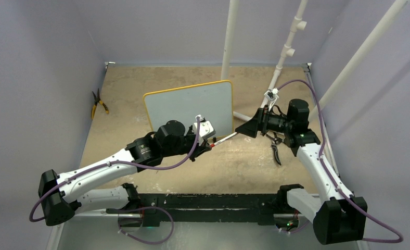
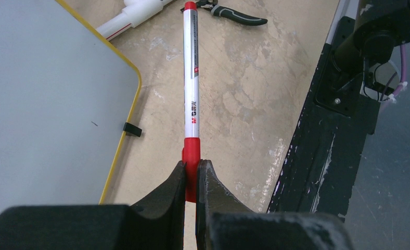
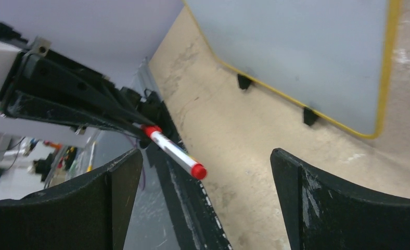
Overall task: Write a sentence on the whiteboard
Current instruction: Pass from the left arm to the right
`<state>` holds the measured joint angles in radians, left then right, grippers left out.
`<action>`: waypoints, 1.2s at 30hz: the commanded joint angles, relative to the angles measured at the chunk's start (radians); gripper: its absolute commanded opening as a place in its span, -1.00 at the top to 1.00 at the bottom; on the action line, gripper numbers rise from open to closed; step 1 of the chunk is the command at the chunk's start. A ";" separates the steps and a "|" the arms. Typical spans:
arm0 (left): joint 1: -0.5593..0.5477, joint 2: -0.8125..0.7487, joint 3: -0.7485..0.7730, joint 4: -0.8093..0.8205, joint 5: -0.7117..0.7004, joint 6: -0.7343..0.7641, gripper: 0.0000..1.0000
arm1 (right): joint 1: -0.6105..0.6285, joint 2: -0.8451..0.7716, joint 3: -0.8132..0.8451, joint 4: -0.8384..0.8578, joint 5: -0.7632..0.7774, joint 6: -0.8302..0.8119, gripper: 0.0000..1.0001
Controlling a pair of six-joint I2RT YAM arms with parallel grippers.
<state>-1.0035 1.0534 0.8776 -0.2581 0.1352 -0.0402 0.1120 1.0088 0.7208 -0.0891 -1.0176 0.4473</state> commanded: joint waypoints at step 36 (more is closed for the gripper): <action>0.009 -0.041 -0.035 0.088 0.104 -0.009 1.00 | 0.225 0.054 -0.032 0.155 -0.154 0.039 0.43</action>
<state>-1.0016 1.0317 0.8520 -0.2279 0.2314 -0.0338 0.3275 1.0607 0.6952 0.0341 -1.1461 0.4938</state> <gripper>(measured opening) 0.046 0.313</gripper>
